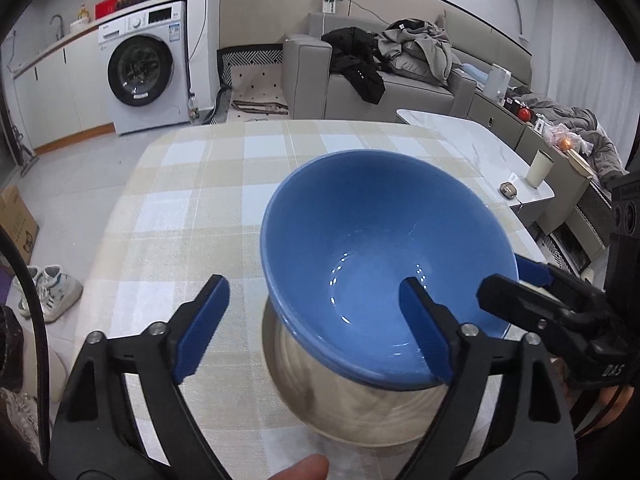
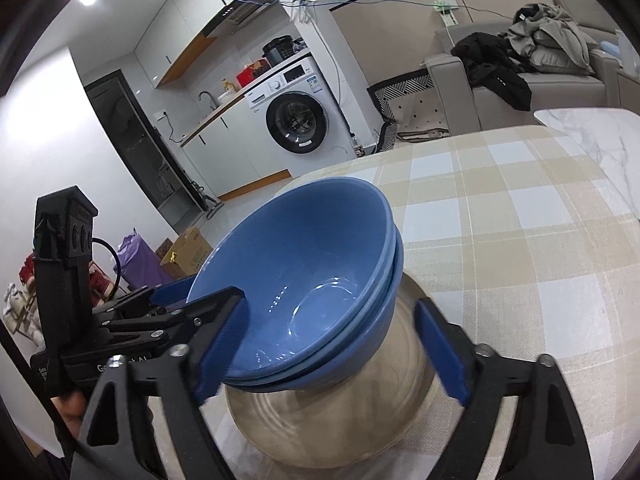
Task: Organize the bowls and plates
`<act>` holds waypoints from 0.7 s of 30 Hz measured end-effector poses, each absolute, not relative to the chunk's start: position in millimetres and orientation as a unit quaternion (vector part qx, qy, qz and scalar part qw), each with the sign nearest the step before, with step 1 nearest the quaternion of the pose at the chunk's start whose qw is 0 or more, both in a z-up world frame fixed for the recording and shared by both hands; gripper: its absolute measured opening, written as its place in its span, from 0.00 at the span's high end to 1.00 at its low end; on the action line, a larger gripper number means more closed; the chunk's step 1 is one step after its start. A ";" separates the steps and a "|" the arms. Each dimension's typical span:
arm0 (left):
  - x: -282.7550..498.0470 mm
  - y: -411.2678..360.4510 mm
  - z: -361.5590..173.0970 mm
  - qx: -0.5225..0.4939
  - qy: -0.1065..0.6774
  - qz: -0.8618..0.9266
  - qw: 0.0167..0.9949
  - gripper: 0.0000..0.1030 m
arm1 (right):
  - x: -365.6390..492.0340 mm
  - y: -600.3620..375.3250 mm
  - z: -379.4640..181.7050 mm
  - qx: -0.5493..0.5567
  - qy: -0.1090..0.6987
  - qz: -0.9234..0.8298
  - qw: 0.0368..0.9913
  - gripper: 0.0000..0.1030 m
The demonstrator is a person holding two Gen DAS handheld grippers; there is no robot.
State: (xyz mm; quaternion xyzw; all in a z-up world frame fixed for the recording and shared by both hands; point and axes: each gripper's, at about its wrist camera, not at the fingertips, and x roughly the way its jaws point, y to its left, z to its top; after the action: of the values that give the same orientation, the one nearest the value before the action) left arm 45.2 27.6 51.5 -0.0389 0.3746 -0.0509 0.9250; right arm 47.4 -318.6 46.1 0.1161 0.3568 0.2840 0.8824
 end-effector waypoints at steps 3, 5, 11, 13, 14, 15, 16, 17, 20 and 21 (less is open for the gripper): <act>35.1 32.5 55.5 -0.039 0.354 -0.056 0.933 0.01 | 41.8 -317.1 51.0 0.089 0.341 0.281 0.893 0.04; 28.8 37.0 56.8 -0.040 0.346 -0.058 0.935 0.01 | 39.2 -316.9 53.0 0.075 0.333 0.281 0.897 0.02; 11.1 51.8 60.2 -0.054 0.322 -0.057 0.943 0.01 | 36.2 -323.2 56.7 0.071 0.314 0.289 0.902 0.01; 5.6 56.0 60.7 -0.057 0.317 -0.057 0.945 0.01 | 35.6 -325.1 57.9 0.070 0.310 0.290 0.903 0.01; 1.8 57.0 61.6 -0.058 0.314 -0.057 0.946 0.01 | 34.9 -325.7 58.7 0.070 0.308 0.292 0.903 0.01; -2.3 57.6 62.4 -0.057 0.310 -0.059 0.947 0.01 | 34.3 -326.2 59.6 0.067 0.306 0.294 0.903 0.01; -7.2 58.6 63.4 -0.055 0.305 -0.063 0.949 0.01 | 33.4 -326.4 60.4 0.065 0.303 0.296 0.904 0.01; -10.6 58.3 64.2 -0.052 0.301 -0.067 0.950 0.01 | 32.4 -326.4 61.0 0.063 0.300 0.296 0.904 0.01; -21.5 59.4 65.7 -0.044 0.289 -0.069 0.954 0.01 | 29.8 -326.3 60.6 0.054 0.299 0.300 0.904 0.00; -24.1 58.2 65.8 -0.042 0.284 -0.073 0.955 0.01 | 28.0 -327.0 60.3 0.052 0.294 0.302 0.905 0.00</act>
State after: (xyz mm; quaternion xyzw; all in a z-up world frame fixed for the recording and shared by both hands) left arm -24.1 58.2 65.8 -0.0418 0.2845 -0.0726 0.9550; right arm 28.0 -327.0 60.3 0.0516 0.2940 0.3024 0.9052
